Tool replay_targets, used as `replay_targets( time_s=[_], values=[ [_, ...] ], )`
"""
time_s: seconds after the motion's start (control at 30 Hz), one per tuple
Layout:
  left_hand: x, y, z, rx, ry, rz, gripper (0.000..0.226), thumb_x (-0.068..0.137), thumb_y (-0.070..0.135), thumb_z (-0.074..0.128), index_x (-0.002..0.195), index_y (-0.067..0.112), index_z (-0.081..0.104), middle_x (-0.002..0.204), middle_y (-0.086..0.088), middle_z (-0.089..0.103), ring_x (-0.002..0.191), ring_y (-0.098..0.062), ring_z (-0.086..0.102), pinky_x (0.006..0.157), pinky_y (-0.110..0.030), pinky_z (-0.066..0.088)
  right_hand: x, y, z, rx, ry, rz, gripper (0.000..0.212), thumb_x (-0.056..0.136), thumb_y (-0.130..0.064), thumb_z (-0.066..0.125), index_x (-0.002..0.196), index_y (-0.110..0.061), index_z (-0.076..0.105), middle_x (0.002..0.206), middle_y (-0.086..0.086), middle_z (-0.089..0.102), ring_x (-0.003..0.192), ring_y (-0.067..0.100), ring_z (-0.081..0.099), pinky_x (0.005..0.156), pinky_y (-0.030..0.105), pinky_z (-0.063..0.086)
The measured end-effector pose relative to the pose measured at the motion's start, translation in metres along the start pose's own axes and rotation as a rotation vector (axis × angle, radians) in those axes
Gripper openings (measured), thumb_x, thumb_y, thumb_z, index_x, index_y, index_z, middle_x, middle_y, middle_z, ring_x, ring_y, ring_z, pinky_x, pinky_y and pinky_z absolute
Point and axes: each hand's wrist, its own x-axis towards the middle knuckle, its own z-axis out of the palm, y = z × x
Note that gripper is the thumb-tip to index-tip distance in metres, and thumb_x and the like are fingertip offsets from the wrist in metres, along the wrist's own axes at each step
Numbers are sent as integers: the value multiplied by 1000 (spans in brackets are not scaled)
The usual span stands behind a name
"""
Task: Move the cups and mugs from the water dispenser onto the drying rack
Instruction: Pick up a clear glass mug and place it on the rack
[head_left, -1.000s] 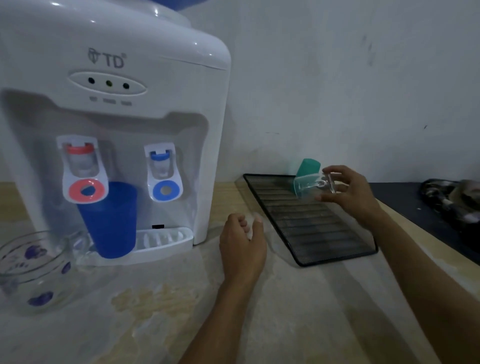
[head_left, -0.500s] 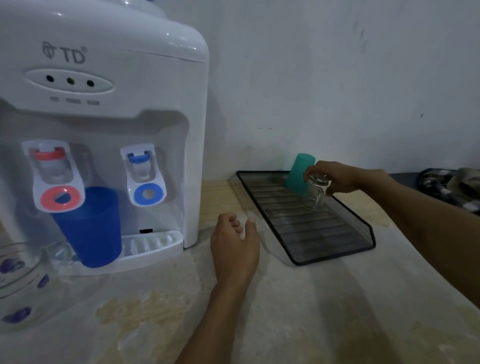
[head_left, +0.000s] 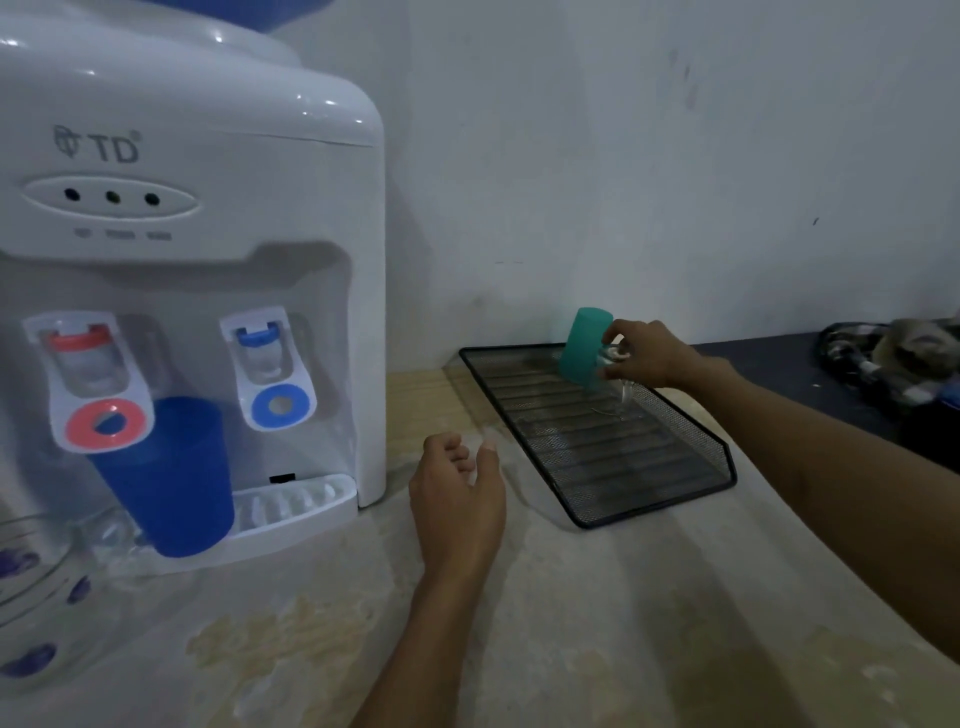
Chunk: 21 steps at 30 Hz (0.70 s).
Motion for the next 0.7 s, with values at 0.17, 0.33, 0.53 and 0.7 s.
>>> replay_targets(
  time_s=[0.17,0.33,0.53,0.7],
  values=[
    [1,-1,0,-21,7,-11,30,96,35,66,120,17,60,108,2,66,97,-10,65,85,-25,54,7,7,-1,-31,-30,16,60,80,-25,85,131,-16,55,129,15,66,104,25,60,94,41,52],
    [1,-2,1,-27,8,-10,29,96,36,66,119,18,60,106,4,66,95,-8,64,82,-21,52,7,10,0,-29,-36,18,60,84,-18,80,137,-13,51,136,19,62,116,34,62,98,44,53],
    [3,-5,1,-19,7,-10,30,96,35,67,119,17,61,105,4,66,94,-6,64,79,-19,50,1,9,7,53,-21,27,62,90,-10,73,144,-8,43,145,22,55,128,37,58,105,44,49],
    [3,-6,1,-10,5,-7,30,97,35,66,120,18,61,105,4,66,94,-5,63,78,-19,50,-4,11,13,137,5,39,78,90,-21,74,154,-8,31,152,22,50,135,37,52,108,45,44]
  ],
)
